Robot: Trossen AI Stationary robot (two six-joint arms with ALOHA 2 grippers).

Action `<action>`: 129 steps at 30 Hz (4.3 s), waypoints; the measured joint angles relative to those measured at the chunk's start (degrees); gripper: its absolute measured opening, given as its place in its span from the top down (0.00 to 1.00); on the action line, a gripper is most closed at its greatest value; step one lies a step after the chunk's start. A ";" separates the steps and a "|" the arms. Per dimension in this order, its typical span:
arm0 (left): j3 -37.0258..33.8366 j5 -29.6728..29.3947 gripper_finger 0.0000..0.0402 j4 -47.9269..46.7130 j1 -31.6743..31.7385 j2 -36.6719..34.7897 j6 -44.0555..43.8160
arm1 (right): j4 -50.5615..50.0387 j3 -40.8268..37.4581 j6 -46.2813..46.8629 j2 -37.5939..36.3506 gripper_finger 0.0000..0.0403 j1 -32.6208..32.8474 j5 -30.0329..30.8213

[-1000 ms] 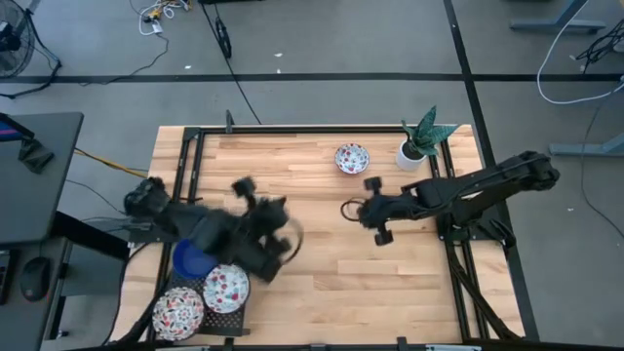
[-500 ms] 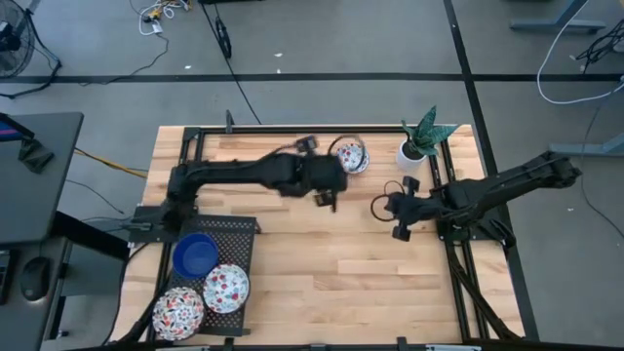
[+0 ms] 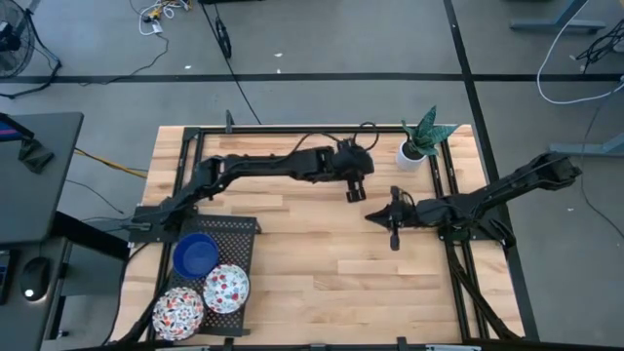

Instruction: Pick & Place Mini bowls

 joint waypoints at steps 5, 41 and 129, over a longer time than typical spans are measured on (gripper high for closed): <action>-15.29 3.90 1.00 16.75 1.33 -2.03 -0.31 | 1.65 -3.73 4.99 -0.94 0.98 0.02 4.34; -68.71 9.56 0.98 69.83 6.89 -26.45 -9.71 | -51.10 41.60 -38.44 29.85 0.54 -39.86 -23.38; -68.66 35.62 0.49 66.76 3.72 -26.34 -0.14 | -68.28 45.47 -43.29 28.98 0.99 -30.60 -56.10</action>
